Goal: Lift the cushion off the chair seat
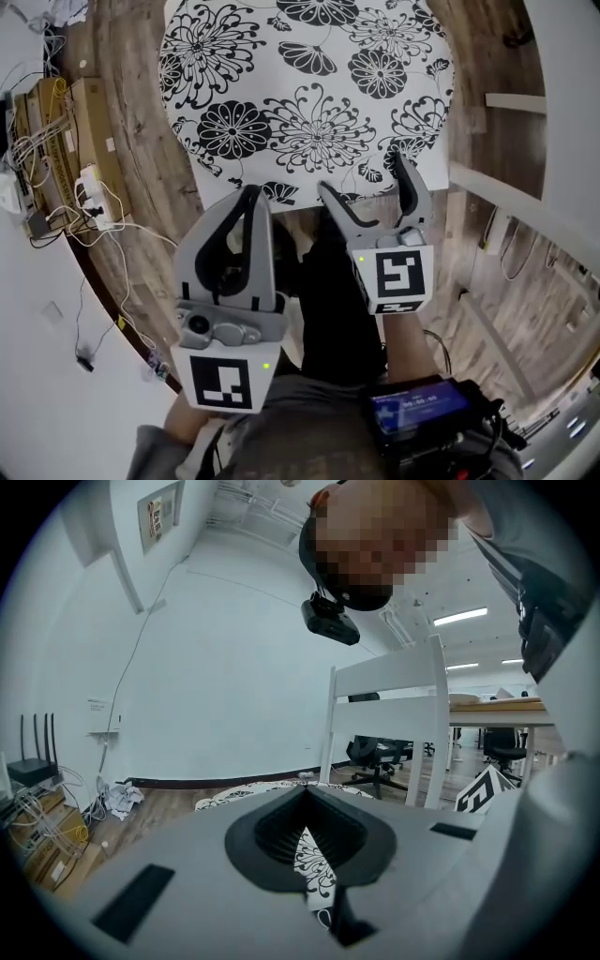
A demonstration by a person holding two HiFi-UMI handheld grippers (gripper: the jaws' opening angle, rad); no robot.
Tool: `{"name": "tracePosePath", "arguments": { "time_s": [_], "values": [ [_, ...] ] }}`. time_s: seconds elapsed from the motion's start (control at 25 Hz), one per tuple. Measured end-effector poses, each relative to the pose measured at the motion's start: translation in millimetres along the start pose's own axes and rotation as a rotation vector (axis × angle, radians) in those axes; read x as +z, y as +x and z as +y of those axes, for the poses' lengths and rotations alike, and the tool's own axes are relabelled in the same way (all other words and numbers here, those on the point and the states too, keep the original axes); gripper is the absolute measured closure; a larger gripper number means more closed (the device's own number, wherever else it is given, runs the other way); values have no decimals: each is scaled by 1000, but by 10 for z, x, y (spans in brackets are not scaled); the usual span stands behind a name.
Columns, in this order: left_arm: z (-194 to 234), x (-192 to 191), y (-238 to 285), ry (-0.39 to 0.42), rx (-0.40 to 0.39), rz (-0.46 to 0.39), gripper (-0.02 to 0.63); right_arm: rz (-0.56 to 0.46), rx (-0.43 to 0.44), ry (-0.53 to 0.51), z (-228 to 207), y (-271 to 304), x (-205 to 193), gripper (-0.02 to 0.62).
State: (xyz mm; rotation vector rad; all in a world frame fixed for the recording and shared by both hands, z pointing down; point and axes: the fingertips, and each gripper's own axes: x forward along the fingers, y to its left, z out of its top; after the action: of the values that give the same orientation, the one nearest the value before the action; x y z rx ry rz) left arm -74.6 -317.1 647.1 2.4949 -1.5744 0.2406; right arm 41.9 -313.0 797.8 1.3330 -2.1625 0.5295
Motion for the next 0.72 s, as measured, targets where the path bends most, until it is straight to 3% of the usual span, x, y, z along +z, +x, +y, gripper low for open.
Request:
{"name": "tracePosePath", "arguments": {
  "time_s": [0.08, 0.12, 0.2, 0.32, 0.44, 0.72],
  "values": [
    [12, 16, -4, -7, 2, 5, 600, 3, -12, -1, -6, 7, 6, 133],
    [21, 26, -7, -9, 5, 7, 600, -1, -17, -1, -7, 0, 17, 180],
    [58, 48, -9, -11, 13, 9, 600, -10, -26, -3, -5, -11, 40, 359],
    [136, 101, -34, -10, 32, 7, 600, -23, -33, 7, 17, -19, 93, 497],
    [160, 198, -86, -10, 45, -1, 600, -52, -28, -2, 60, -86, 210, 544],
    [134, 489, -184, 8, 67, -22, 600, -119, -16, -9, 62, -322, 619, 563]
  ]
}}
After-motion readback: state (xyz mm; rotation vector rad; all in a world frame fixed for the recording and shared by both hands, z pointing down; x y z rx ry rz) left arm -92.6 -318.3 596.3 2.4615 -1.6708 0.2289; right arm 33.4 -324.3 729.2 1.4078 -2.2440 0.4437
